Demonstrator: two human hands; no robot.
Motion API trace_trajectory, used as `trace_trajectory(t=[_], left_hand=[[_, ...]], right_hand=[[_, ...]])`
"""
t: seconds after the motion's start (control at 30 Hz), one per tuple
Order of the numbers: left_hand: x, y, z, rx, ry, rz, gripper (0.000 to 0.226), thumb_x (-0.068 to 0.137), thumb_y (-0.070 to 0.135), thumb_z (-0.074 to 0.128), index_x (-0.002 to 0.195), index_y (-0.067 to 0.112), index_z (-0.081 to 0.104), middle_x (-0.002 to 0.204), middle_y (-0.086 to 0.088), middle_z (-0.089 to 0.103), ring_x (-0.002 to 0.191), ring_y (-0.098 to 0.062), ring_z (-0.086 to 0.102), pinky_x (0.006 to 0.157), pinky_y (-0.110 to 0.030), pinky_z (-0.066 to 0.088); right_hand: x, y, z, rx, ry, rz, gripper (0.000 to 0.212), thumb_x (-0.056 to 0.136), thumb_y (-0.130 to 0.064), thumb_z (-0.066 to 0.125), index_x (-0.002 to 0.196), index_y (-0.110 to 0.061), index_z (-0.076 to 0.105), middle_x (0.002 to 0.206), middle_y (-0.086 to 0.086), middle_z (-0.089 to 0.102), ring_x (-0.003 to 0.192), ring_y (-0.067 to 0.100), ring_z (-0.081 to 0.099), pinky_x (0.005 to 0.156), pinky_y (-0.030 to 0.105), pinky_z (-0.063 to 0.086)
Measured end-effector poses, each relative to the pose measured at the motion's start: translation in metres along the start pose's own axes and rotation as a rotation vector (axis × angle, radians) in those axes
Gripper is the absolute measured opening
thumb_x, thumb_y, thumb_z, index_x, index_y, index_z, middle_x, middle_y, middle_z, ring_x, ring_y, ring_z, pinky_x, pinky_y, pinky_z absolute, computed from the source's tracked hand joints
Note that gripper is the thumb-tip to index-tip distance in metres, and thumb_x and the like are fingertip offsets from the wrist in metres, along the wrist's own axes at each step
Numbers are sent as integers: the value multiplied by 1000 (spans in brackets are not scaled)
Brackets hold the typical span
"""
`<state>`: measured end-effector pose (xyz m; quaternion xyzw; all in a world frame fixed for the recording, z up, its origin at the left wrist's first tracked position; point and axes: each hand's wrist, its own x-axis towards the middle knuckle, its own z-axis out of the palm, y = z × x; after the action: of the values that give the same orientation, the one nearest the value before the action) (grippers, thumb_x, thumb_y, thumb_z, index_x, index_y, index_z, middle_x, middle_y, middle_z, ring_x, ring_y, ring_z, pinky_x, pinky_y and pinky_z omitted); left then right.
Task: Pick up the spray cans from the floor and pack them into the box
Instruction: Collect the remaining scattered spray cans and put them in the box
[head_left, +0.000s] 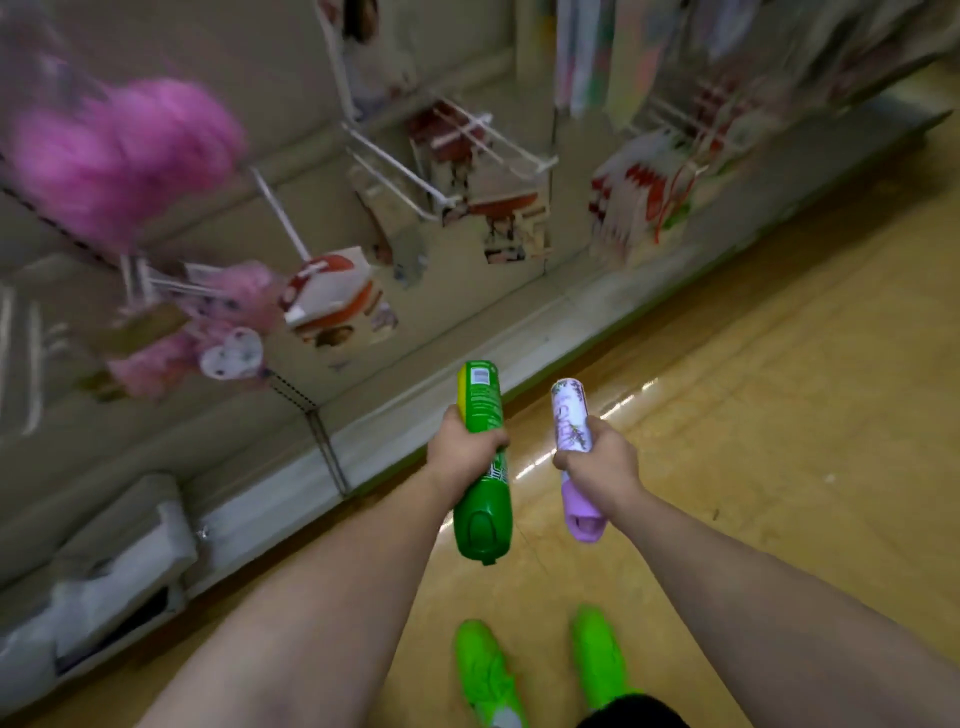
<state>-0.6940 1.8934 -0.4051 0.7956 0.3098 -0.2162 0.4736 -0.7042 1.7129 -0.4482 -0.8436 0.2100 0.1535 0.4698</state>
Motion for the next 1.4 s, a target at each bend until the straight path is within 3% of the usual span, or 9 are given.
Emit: trace_trajectory(t=[0.13,0.3,0.43,0.57,0.7,0.97,1.13,1.27,1.4], left_hand=[[-42,-4,-21,-120,36,20,73,35,41,79,104,31,56,94,-4,72,80,-26,72,79,-45,61],[-119,-21,-39,-342,126,16,71,40,30,82,106,22,55,97,-12,70,77,-31,72,73,-47,62],[-192,-45,-57,-522,183,-16,57,68,16,81,115,11,49,100,-19,67,73,-33,70,59,-36,59],[-247,-85,-94,-578,305,-18,62,66,16,80,120,9,51,100,-17,68,75,-32,72,61,-39,61],[-293,-127,-137,-658,413,-33,60,70,16,81,119,8,47,105,-20,64,79,-33,71,59,-38,60],[-366,-270,-247,-738,544,-87,60,71,16,81,120,9,47,102,-20,67,81,-36,71,69,-44,61],[-405,-379,-307,-822,659,-176,49,77,13,78,115,6,48,95,-18,65,73,-30,68,55,-31,55],[-432,-460,-336,-965,721,-268,60,74,15,80,120,3,43,99,-23,65,68,-32,68,48,-31,54],[-441,-528,-355,-1166,748,-374,66,71,23,78,126,1,49,96,-25,71,61,-32,70,51,-36,56]], right_hand=[[-54,-35,-22,-14,-52,-83,34,68,-18,78,100,-20,66,83,0,69,74,21,64,61,27,50],[-97,-50,-38,-59,-125,-210,32,69,-20,77,98,-19,65,88,1,70,74,17,63,58,26,47],[-146,-61,-40,-96,-201,-277,31,72,-20,77,97,-18,59,92,5,68,80,23,65,68,31,53],[-199,-78,-18,-151,-327,-366,56,63,-28,78,116,-16,64,98,5,70,85,25,66,68,29,51],[-253,-95,21,-169,-422,-456,67,61,-24,79,126,-16,64,105,6,71,89,24,67,73,28,52],[-388,-115,135,-245,-565,-613,34,64,-20,78,97,-13,70,92,10,72,83,28,67,71,35,55],[-469,-107,209,-318,-764,-618,23,75,-5,76,91,-12,62,76,5,63,64,18,57,51,21,45],[-515,-100,269,-418,-868,-637,26,73,-8,80,94,-8,64,83,11,69,70,22,62,60,32,51],[-541,-102,331,-518,-1008,-638,24,76,-12,78,96,-14,65,83,6,66,71,18,62,55,25,47]])
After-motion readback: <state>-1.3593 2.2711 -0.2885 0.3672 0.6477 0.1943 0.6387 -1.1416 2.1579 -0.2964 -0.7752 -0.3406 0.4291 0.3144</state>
